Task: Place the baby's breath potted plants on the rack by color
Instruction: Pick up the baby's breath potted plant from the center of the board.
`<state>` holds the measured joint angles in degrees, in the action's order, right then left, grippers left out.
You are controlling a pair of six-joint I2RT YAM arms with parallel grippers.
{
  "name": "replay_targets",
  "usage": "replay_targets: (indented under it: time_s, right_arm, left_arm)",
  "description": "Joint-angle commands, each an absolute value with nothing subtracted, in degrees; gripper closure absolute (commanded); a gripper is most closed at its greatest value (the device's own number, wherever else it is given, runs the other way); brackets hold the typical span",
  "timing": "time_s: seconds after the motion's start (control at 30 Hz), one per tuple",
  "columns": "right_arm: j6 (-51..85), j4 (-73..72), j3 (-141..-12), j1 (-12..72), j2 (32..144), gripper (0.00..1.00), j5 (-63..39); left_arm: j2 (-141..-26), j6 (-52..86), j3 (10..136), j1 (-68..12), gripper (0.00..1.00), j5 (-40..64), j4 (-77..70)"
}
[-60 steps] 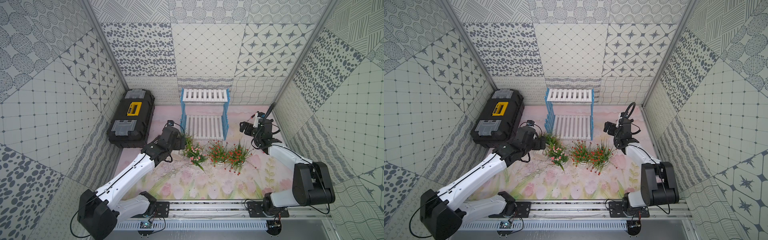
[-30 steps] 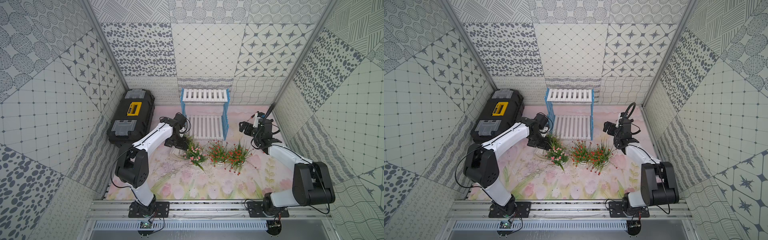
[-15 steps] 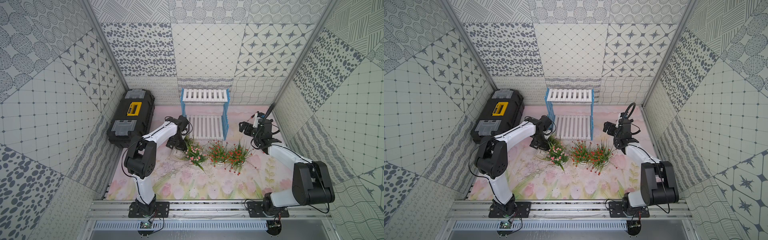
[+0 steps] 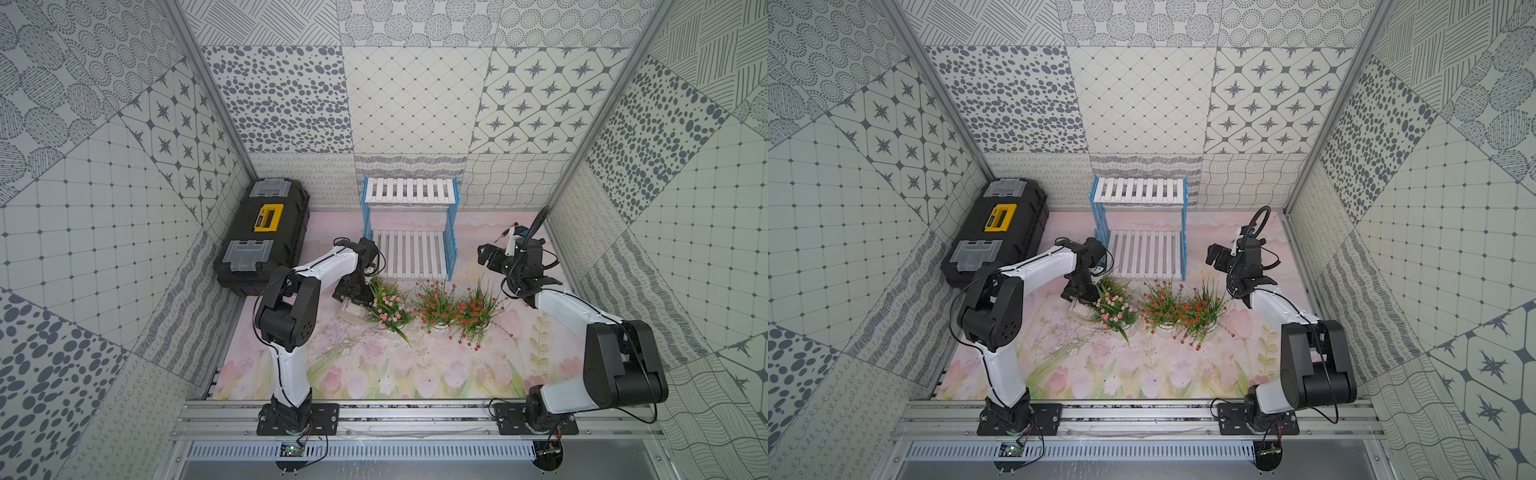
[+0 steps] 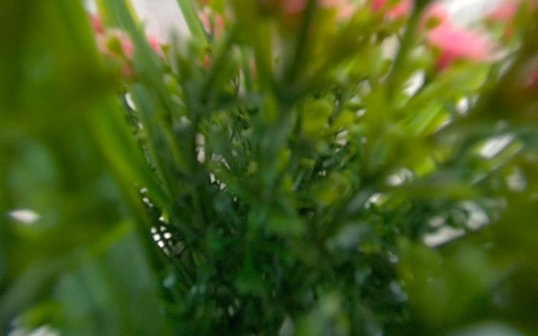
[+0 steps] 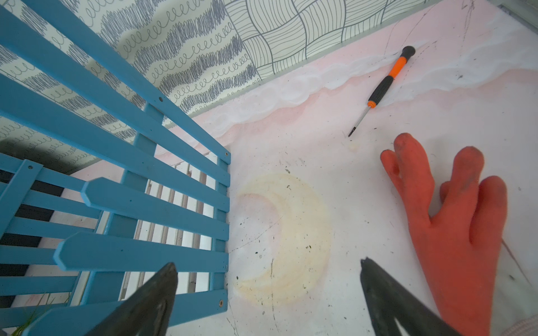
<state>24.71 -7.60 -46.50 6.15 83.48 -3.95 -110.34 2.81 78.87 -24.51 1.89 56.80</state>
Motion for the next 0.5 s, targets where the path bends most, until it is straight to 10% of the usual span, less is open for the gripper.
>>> replay_targets:
  time_s: [0.0,0.47]
  right_arm:
    - [25.19,-9.93,-47.12,6.42,83.50,0.02,-3.52]
    - [25.40,-10.11,-47.15,6.42,83.48,0.02,-3.66]
  left_arm:
    - [-111.92,1.69,77.78,-24.00,0.14,0.32,56.98]
    - [-106.79,3.85,75.58,-23.51,0.50,-0.22,56.46]
